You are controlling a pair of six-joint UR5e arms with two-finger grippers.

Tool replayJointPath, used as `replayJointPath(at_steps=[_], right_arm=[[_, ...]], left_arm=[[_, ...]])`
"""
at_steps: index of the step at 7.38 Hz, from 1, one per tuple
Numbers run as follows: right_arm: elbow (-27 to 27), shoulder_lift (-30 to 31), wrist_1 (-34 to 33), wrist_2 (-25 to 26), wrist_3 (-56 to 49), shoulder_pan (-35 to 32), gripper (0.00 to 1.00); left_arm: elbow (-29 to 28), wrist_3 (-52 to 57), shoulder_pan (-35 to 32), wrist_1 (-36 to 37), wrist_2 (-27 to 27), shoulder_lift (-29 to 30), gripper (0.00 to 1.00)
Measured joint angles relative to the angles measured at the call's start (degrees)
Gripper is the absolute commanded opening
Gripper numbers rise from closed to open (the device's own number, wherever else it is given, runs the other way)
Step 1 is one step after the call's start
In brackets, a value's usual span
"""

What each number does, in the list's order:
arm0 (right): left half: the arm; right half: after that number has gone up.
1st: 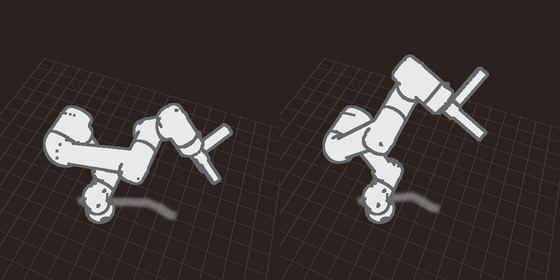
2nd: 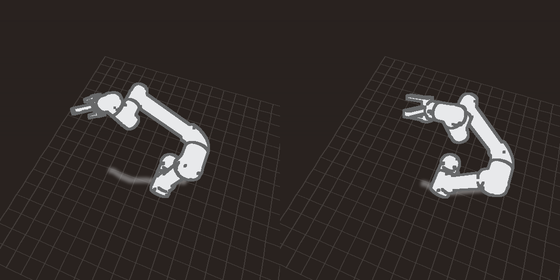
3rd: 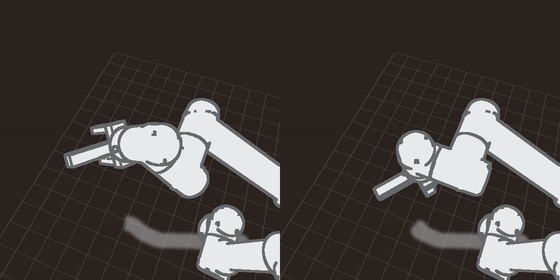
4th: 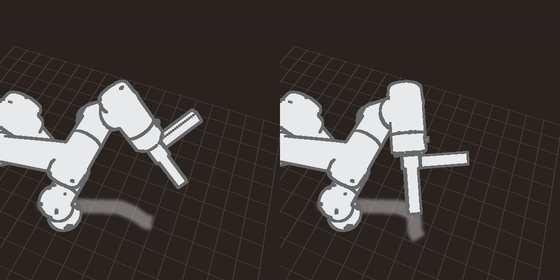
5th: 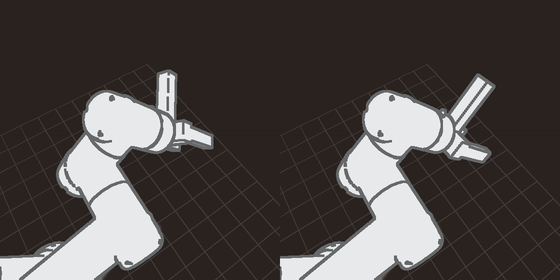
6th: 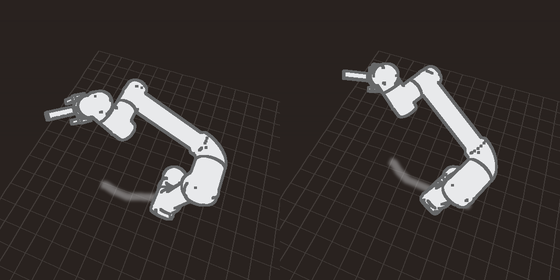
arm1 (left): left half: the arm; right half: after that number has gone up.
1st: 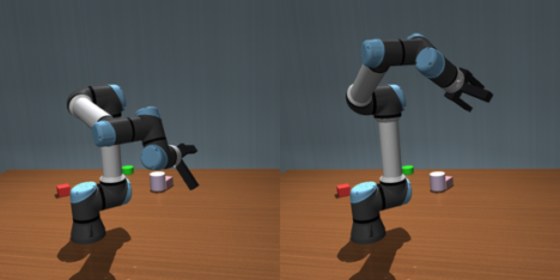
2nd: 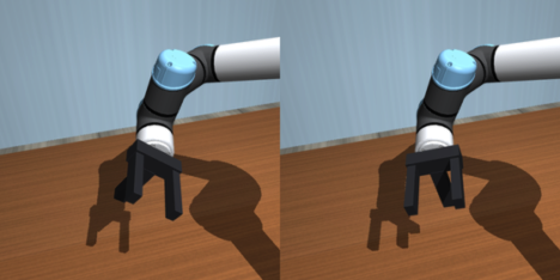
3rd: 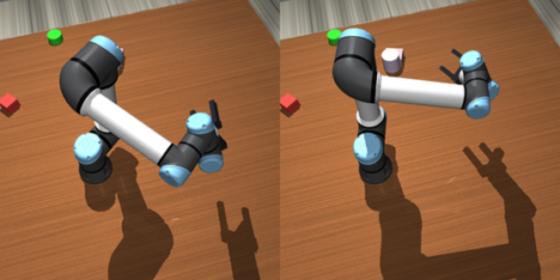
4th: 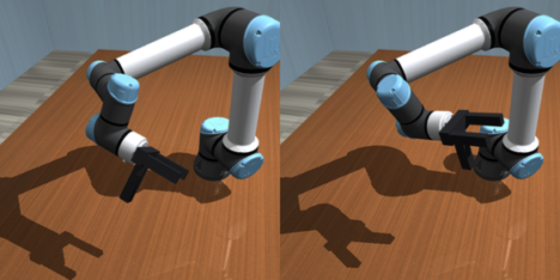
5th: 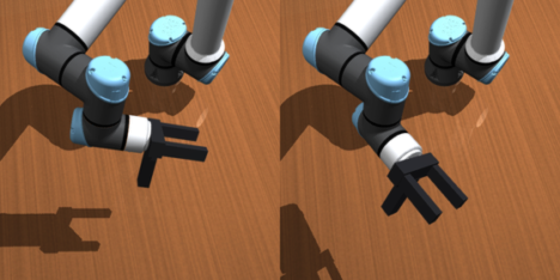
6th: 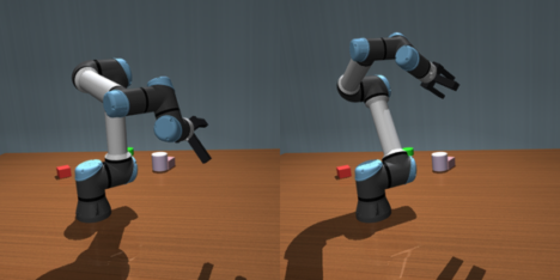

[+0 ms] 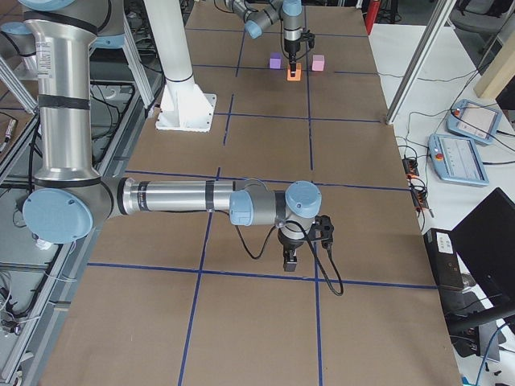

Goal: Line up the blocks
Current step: 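Carry the orange cube toward the pink cube, between pink and purple cubes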

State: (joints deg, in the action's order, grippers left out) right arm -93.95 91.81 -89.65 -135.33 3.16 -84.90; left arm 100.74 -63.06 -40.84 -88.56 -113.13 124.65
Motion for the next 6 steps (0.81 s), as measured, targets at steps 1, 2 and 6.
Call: replayJointPath(at_steps=[1, 2, 6], right_arm=[[0.0, 0.0, 0.0, 0.0, 0.0, 0.0, 1.0], [0.0, 0.0, 0.0, 0.0, 0.0, 0.0, 1.0], [0.0, 0.0, 0.0, 0.1, 0.0, 0.0, 1.0]], left_arm=[[2.2, 2.8, -1.7, 0.8, -1.1, -2.6, 0.0], [3.0, 4.7, -3.6, 0.5, -2.5, -5.2, 0.0], [-0.4, 8.0, -8.0, -6.3, -5.2, -13.7, 0.0]])
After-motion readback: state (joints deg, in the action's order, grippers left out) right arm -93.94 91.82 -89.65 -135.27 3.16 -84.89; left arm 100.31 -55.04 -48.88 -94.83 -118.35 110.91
